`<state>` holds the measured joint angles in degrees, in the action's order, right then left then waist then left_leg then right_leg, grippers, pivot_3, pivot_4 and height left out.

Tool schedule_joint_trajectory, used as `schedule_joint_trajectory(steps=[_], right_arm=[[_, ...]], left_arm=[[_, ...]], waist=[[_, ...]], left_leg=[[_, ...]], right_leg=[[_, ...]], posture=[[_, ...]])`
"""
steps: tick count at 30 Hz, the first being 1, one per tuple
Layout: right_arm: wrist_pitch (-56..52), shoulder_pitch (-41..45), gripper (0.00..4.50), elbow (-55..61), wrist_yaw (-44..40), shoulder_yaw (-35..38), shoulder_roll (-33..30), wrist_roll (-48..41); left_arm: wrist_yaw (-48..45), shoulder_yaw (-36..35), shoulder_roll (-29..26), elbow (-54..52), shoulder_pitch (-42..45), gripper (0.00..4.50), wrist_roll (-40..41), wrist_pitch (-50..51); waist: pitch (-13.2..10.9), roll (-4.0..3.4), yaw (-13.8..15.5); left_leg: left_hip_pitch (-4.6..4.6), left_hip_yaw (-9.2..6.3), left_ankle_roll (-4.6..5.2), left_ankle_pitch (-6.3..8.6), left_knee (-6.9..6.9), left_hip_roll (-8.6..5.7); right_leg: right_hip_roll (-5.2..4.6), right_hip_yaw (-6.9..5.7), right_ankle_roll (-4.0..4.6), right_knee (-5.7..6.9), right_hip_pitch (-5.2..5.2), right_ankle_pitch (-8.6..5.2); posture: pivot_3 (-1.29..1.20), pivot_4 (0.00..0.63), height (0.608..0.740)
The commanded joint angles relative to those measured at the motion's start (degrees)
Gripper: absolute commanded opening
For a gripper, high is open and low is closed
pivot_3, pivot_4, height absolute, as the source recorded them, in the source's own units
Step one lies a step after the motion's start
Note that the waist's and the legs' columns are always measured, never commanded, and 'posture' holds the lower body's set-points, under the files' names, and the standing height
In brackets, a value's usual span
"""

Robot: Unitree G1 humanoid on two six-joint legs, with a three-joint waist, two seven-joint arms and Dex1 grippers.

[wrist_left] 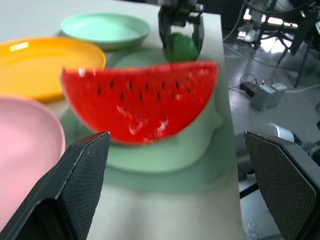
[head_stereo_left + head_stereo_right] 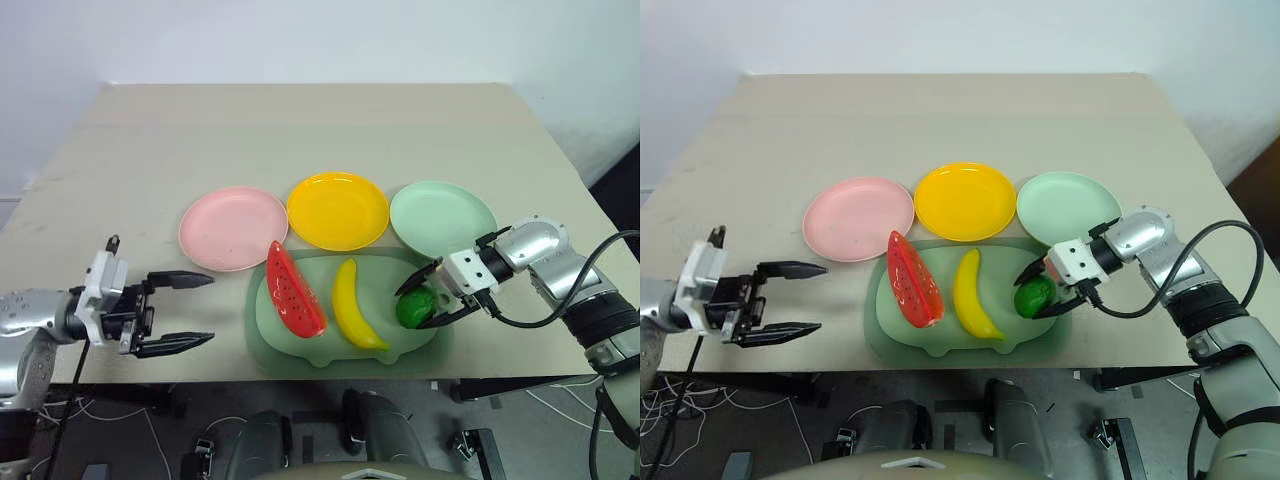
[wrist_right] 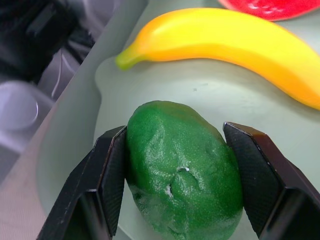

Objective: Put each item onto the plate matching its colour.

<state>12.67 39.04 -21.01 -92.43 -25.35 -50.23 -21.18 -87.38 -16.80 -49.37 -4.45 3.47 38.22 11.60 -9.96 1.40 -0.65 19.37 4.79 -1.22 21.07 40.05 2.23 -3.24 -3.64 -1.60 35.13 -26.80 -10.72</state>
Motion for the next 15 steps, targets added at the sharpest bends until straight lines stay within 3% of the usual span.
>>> schedule_joint_trajectory(steps=[1,8,15], right_arm=[[-8.56,4.64,2.74,1.12,-0.06,6.79,0.57,-4.45],[-14.28,14.17,2.74,-14.21,8.94,14.39,3.69,1.54],[-4.67,18.12,2.74,-34.06,23.02,13.91,5.41,14.86]], left_arm=[[-0.18,-0.54,-1.21,-1.84,1.48,4.5,1.38,1.09],[-0.34,0.34,-0.85,-1.69,2.78,4.5,1.03,1.32],[-1.4,0.69,-0.91,-1.34,3.75,4.5,1.25,1.75]], waist=[[-0.06,-0.1,-0.03],[-0.07,-0.11,0.1],[-0.07,-0.11,-0.1]], left_leg=[[0.01,0.01,0.0,0.0,0.0,0.0],[0.03,0.01,0.0,0.0,0.0,0.0],[0.07,0.02,0.0,0.0,0.0,-0.08]], right_leg=[[0.0,0.0,0.0,0.0,0.0,0.0],[0.01,0.0,0.01,-0.01,-0.01,0.01],[-0.03,0.01,0.01,-0.02,-0.02,0.01]], posture=[[0.0,0.15,0.736],[0.0,0.15,0.736],[0.0,0.15,0.736]])
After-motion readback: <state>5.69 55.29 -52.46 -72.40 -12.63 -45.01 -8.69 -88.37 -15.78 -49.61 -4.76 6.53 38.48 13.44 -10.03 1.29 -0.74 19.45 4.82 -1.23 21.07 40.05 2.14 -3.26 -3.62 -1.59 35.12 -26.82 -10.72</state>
